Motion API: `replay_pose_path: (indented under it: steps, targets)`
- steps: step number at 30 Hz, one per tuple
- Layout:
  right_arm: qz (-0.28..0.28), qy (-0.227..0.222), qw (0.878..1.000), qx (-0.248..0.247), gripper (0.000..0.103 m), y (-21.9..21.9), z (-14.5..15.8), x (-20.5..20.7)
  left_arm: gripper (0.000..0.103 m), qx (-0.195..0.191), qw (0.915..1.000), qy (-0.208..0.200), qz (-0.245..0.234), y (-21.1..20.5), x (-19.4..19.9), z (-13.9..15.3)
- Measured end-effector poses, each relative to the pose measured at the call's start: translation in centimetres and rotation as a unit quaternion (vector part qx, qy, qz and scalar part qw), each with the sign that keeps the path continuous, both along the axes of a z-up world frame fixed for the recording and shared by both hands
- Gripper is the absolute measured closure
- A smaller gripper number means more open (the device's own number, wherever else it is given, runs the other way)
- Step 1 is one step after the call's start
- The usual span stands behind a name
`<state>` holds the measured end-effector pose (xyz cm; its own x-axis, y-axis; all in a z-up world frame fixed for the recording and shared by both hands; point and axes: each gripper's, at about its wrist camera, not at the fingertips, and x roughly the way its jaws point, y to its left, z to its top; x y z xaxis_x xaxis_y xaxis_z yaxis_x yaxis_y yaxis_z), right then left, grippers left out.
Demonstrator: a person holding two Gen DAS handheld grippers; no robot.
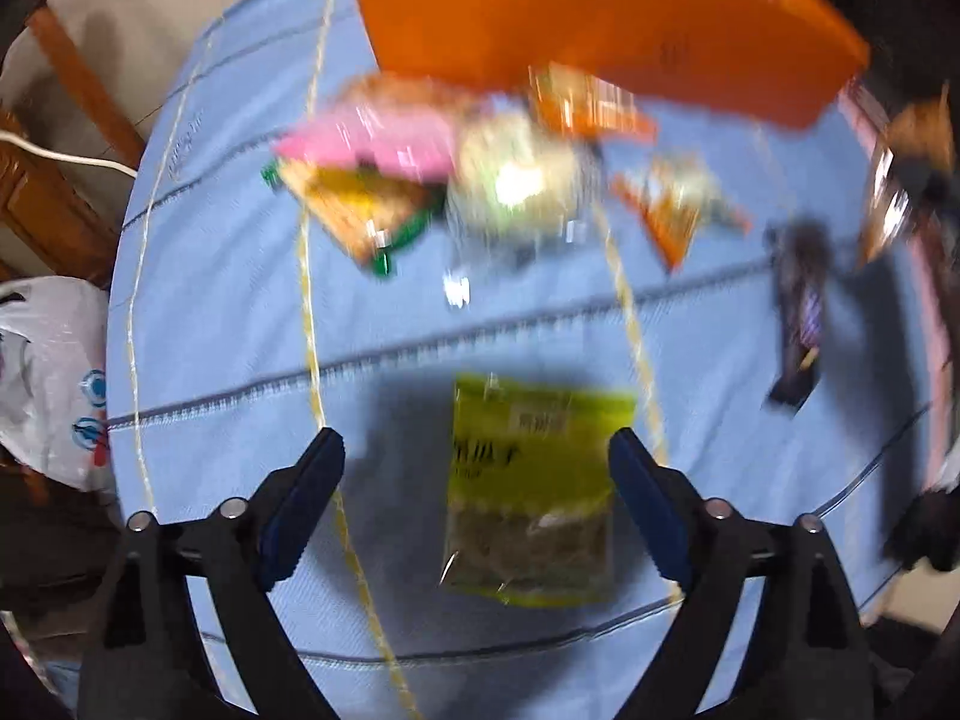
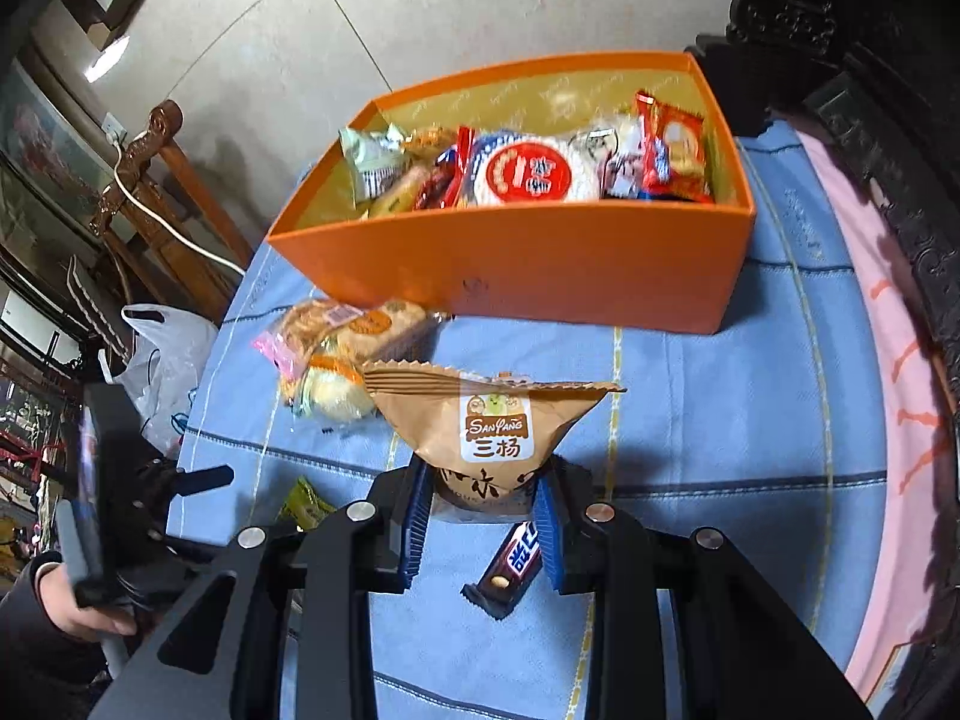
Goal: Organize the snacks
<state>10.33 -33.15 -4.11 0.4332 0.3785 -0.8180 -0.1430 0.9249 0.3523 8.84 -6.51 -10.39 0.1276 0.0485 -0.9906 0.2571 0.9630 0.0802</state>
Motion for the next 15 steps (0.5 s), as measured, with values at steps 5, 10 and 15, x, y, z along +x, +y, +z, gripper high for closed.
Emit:
replay_pose_path:
  steps: [5, 10, 15]
  targets:
    - [0.008, 0.002, 1.000, 0.002, 0.073, 0.6, 0.0, -0.2, 0.006, 0.004, 1.0000, -0.002, -0.007, -1.0, -0.9, -2.5]
    - [0.012, 0.002, 1.000, 0.001, 0.073, 0.5, 0.1, -0.4, 0.035, -0.021, 0.9991, 0.031, -0.020, -1.3, -1.8, -3.9]
    - [0.010, -0.006, 1.000, 0.005, 0.073, 0.2, 0.7, -0.5, 0.045, -0.039, 0.9991, 0.014, -0.013, -0.6, -2.1, -2.1]
